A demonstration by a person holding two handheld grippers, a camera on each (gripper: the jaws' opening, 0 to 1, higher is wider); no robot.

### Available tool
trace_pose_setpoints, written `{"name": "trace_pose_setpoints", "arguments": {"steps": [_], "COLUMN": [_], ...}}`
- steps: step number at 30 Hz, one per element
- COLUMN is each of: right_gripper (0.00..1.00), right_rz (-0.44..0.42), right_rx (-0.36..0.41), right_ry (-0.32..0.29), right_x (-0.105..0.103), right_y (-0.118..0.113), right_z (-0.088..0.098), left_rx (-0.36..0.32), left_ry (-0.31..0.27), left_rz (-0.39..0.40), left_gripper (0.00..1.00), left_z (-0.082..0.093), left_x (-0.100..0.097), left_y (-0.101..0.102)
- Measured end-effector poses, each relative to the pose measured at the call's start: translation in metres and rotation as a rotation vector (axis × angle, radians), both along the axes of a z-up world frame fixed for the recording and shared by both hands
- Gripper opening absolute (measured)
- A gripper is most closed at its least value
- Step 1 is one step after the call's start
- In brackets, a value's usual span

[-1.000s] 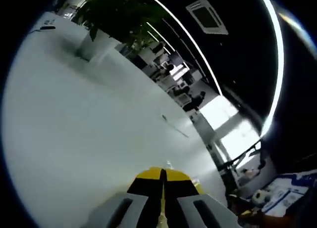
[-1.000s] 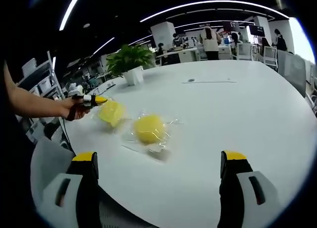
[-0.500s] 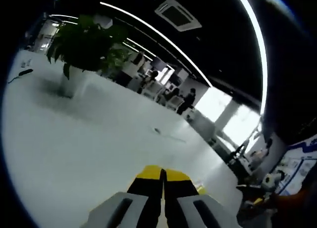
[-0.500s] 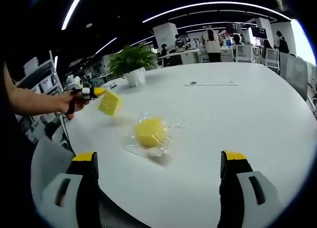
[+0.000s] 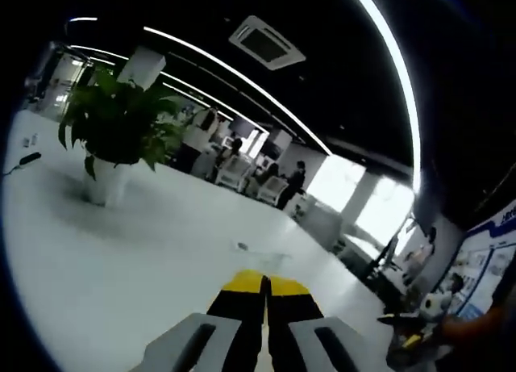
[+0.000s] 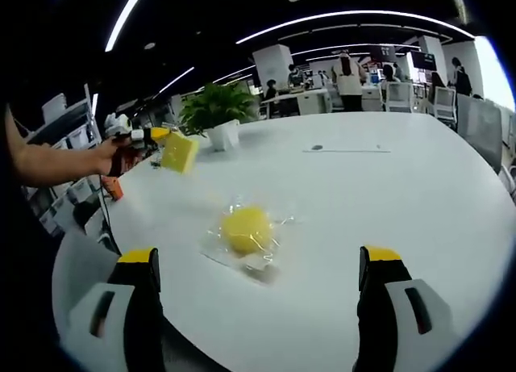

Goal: Compare the silicone blocks by pressing each to a similar depth, holding the contact briefly, and releasing to observe deformation and rebound differences across the visible hardness samples.

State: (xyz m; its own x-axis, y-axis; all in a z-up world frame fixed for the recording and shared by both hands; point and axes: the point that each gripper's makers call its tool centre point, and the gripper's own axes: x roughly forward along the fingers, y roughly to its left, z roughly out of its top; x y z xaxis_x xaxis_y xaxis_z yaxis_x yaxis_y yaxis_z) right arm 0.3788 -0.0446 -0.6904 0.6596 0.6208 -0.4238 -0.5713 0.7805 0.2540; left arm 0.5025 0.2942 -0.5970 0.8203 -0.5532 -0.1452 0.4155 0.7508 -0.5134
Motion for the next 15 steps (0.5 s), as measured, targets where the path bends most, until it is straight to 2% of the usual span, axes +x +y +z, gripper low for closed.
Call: {"name": "trace_pose_setpoints", "arguments": {"steps": [9,12,15], "right_gripper": [0.96,0.96,0.96], "right_rz": [0.020,0.024,0.031], "right_rx": [0.005,0.008,0.006], "right_ry": [-0.012,-0.013,-0.018], "right_x": [0.001,0.001,0.001], "right_y": [0.007,0.008,0.009], "right_z": [0.006,0.007,0.010], "left_rx": [0.007,0.039,0.044], "left_ry": [-0.047,-0.070,-0.086], "left_rz": [-0.009,-0.022,-0.036], "left_gripper": [0.00,0.00,0.00], "left_z": [0.022,0.030,0.039], "left_x": [-0.005,-0.005,-0.007], "left_y": [-0.006,-0.007,-0.011]}}
